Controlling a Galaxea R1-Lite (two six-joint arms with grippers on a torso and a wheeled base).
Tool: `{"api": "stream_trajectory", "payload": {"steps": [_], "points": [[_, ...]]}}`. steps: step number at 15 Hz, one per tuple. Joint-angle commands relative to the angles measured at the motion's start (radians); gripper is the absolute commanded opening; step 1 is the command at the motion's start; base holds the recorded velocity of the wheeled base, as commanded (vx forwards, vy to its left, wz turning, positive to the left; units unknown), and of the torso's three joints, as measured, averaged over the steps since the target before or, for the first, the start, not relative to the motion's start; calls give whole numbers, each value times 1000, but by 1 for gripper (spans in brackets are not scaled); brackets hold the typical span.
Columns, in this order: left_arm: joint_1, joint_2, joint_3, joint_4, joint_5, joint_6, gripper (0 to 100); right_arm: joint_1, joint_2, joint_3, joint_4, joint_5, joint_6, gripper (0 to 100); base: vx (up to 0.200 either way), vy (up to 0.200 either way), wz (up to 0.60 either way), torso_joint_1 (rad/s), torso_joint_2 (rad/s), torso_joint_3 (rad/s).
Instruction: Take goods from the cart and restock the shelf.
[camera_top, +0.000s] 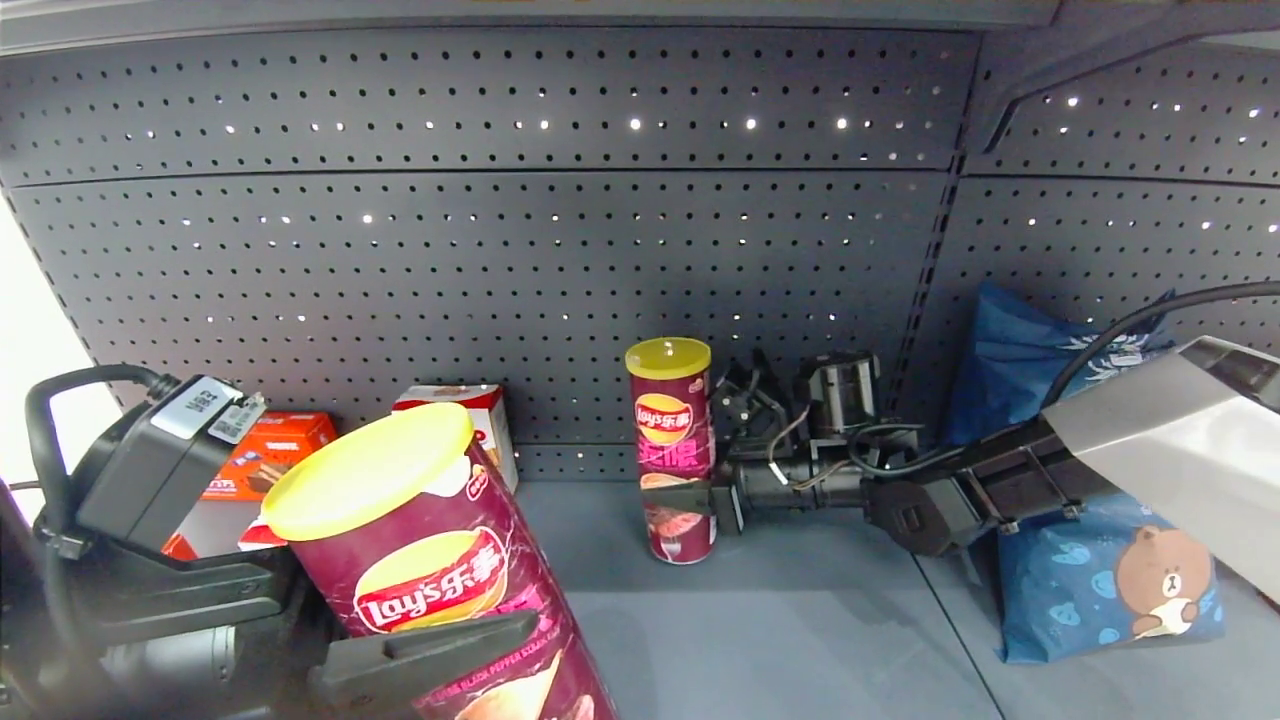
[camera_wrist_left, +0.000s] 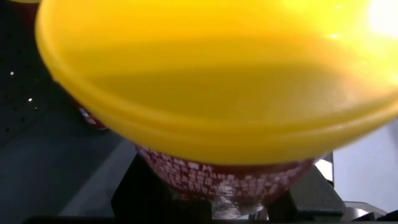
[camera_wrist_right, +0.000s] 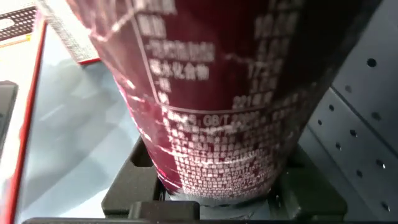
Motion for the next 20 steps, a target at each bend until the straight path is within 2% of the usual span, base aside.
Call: {"api": "stream_trajectory", "payload": {"steps": [1, 8, 10, 14, 20], "points": [[0, -2, -2, 0, 0, 0, 0, 3, -77, 56, -5, -3, 1, 0, 0, 0, 0, 0, 0, 0], [0, 5, -12, 0, 10, 6, 0, 1, -282, 335, -135, -24, 12, 0, 0, 0, 0, 0, 0, 0], [1, 8, -5, 0, 17, 4, 0, 45, -362, 479, -180, -30, 13, 0, 0, 0, 0, 0, 0, 0], [0, 41, -29, 0, 16, 3, 0, 87, -376, 499, -206, -32, 39, 0, 0, 0, 0, 0, 0, 0], [3, 156, -143, 0, 19, 1, 0, 113, -351, 547, -231, -30, 38, 0, 0, 0, 0, 0, 0, 0]]}}
